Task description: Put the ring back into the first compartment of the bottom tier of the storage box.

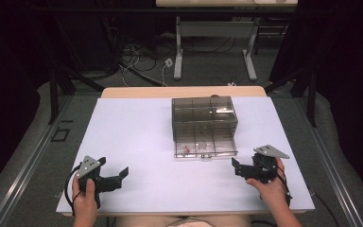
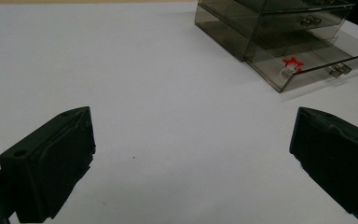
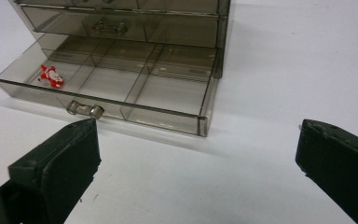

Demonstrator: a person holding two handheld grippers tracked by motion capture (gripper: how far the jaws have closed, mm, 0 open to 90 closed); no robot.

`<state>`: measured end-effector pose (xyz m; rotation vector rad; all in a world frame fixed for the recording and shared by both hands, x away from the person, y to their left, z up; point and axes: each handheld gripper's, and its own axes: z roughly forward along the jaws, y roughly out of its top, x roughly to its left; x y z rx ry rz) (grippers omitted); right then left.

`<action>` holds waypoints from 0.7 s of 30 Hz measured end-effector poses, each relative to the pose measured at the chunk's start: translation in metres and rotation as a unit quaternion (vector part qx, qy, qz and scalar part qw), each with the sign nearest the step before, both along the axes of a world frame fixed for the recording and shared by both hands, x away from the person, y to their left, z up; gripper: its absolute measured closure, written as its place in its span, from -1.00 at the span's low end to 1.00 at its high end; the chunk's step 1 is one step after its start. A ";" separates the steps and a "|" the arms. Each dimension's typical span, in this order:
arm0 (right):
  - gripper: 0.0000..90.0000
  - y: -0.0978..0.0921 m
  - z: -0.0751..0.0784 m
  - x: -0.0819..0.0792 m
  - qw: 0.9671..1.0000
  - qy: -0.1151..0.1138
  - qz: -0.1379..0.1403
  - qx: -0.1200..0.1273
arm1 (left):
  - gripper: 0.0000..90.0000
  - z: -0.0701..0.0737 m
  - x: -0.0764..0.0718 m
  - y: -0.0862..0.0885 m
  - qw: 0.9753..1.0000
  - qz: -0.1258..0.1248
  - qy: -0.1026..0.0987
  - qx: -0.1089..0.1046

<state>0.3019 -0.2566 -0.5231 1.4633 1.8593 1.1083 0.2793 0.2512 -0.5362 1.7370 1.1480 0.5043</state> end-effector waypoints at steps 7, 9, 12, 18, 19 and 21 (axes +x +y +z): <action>-1.00 -0.009 -0.007 0.001 1.000 -0.003 -0.016 0.001 | -1.00 0.000 0.000 0.001 1.000 -0.001 0.000 -0.001; -1.00 -0.012 -0.009 0.002 1.000 -0.003 -0.019 -0.003 | -1.00 0.000 0.000 0.001 1.000 0.000 -0.001 -0.002; -1.00 -0.015 -0.011 0.004 1.000 0.003 -0.026 0.003 | -1.00 0.000 0.000 0.001 1.000 -0.001 0.000 -0.002; -1.00 -0.020 -0.015 0.005 0.999 0.005 -0.035 0.006 | -1.00 0.000 0.000 0.000 1.000 -0.001 0.000 -0.001; -1.00 -0.021 -0.015 0.005 0.999 0.007 -0.038 0.007 | -1.00 0.000 0.001 0.000 1.000 -0.001 0.000 -0.002; -1.00 -0.022 -0.015 0.005 0.999 0.006 -0.039 0.007 | -1.00 0.000 0.001 0.000 1.000 0.000 0.000 -0.004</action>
